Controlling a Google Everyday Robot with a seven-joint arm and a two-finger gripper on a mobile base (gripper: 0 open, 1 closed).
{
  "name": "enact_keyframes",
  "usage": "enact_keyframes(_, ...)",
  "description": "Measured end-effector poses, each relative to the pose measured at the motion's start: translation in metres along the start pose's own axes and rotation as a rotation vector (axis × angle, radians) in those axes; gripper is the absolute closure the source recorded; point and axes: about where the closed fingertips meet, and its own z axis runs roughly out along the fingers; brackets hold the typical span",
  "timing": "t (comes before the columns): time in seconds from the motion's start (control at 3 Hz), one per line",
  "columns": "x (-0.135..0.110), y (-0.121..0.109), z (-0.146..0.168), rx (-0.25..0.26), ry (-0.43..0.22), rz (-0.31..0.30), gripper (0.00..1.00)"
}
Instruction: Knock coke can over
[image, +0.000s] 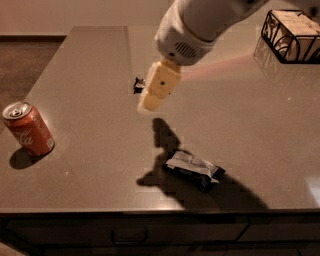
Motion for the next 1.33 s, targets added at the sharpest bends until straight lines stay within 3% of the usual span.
enact_keyframes(0.33,-0.031,0.005,0.034,-0.025,-0.046,-0.012,0.0)
enact_keyframes(1.33,-0.102,0.048,0.101,-0.197,-0.175,-0.184,0.0)
